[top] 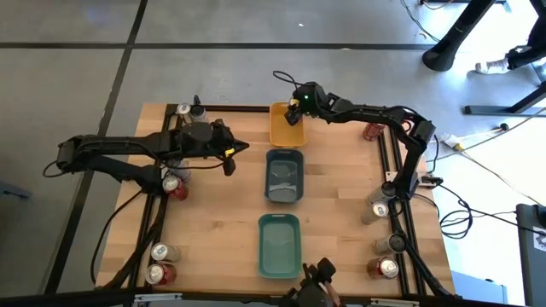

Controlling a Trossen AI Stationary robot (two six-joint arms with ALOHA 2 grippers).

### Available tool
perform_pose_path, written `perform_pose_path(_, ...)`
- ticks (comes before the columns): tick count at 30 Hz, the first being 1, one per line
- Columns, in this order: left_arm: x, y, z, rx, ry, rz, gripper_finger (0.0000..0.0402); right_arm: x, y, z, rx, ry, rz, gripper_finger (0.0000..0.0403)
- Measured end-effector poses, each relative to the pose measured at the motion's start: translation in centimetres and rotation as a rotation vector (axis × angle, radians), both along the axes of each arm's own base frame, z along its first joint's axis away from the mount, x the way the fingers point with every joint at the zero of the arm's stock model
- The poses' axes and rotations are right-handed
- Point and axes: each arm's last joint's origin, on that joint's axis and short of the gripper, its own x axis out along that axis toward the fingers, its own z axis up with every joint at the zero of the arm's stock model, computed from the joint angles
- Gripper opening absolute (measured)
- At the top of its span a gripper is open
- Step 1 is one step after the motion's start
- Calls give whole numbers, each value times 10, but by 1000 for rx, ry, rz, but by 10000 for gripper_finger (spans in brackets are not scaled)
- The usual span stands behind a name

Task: Sort soda cans
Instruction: Put the top right blue soda can into the yellow bin, then put the top blue soda can into the yellow bin

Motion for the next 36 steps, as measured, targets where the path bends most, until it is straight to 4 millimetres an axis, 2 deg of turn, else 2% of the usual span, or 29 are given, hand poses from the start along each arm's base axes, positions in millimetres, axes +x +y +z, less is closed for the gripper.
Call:
perform_pose_path(11, 0, 0, 0, 0, 0, 0, 5, 3, -2, -7, 18, -15, 1, 230)
perform_pose_path(20, 0, 0, 0, 0, -1, 0, 5, 4, -2, -6, 7, -25, -2, 301)
perform_pose_path(25, 0, 0, 0, 0, -1, 0, 5, 3, -1, -1, 1, -30, 0, 321)
perform_pose_path(29, 0, 0, 0, 0, -1, 0, 5, -4, 4, 23, -38, -59, 13, 324)
perform_pose_path(33, 0, 0, 0, 23, 9, -10, 5, -22, 16, 61, -75, -101, 33, 325)
perform_pose_path(36, 0, 1, 1, 46, 10, -17, 5, -37, 34, 93, -97, -138, 79, 325)
